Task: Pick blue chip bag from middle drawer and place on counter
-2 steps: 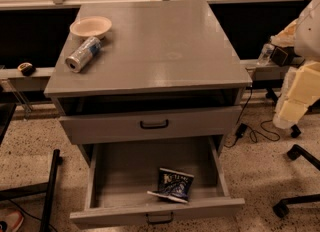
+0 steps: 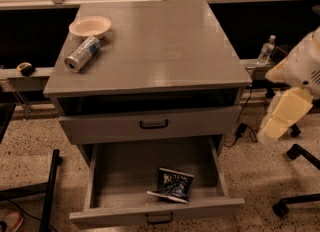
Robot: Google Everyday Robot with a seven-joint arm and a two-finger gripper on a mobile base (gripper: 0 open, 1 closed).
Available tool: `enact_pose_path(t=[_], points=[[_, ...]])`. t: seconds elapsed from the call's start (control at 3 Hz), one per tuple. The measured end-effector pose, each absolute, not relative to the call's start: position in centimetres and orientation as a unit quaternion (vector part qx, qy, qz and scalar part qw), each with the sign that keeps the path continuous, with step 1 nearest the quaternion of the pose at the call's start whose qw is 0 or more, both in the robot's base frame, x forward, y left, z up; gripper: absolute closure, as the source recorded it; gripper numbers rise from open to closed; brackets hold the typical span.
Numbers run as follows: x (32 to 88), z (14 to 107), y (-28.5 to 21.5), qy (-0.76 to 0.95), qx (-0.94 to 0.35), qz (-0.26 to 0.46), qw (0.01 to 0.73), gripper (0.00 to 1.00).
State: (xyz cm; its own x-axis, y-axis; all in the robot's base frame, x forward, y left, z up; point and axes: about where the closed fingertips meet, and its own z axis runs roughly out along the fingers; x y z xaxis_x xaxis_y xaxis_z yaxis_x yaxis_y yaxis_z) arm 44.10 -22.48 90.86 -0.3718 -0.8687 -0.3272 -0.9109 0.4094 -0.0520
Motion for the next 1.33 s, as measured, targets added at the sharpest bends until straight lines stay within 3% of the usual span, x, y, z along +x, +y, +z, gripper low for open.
enact_pose_path(t=[0.33,1.0,1.33], points=[[43.0,81.6,-20.2,0.846,-0.483,0.177,0.140,0.00],[41.1,79.4,-20.3,0.821,-0.513,0.197,0.155,0.00],[41.2,75.3,-17.0,0.807,-0.509,0.251,0.161,0.00]])
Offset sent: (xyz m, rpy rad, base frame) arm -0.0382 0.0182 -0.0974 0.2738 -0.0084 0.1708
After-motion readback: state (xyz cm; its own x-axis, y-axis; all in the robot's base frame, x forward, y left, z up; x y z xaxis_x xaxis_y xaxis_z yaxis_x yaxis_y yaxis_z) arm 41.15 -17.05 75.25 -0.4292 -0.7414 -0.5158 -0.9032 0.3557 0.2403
